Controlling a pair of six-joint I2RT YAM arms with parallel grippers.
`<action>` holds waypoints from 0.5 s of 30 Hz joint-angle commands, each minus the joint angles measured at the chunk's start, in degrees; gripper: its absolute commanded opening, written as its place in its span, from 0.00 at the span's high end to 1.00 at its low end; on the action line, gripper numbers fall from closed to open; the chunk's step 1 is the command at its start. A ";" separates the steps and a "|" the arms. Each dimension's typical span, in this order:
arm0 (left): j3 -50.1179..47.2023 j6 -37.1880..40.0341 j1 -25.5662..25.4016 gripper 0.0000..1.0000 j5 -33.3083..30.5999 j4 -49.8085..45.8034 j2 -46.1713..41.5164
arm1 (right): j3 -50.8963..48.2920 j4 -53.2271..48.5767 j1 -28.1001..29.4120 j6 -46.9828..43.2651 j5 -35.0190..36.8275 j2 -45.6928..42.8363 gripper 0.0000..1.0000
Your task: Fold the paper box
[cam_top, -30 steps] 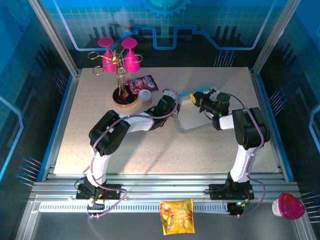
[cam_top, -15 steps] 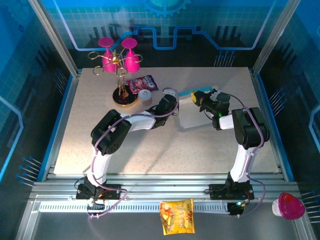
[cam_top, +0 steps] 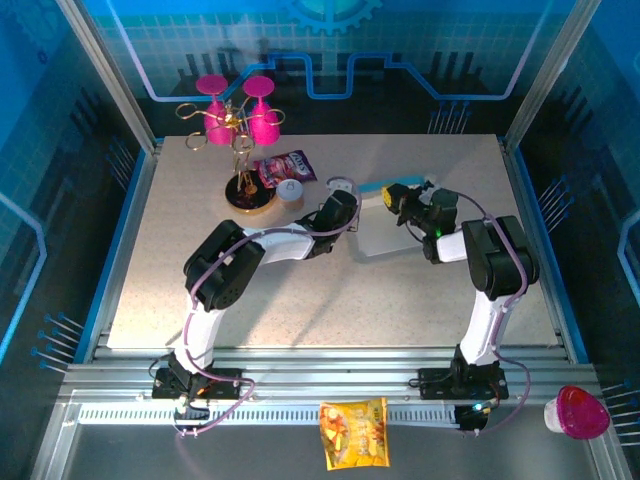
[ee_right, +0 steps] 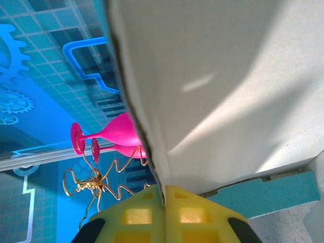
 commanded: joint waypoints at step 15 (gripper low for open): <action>-2.31 -3.03 -0.41 0.84 1.07 -2.05 -0.76 | -1.88 -11.92 6.18 -0.41 0.40 -4.62 1.00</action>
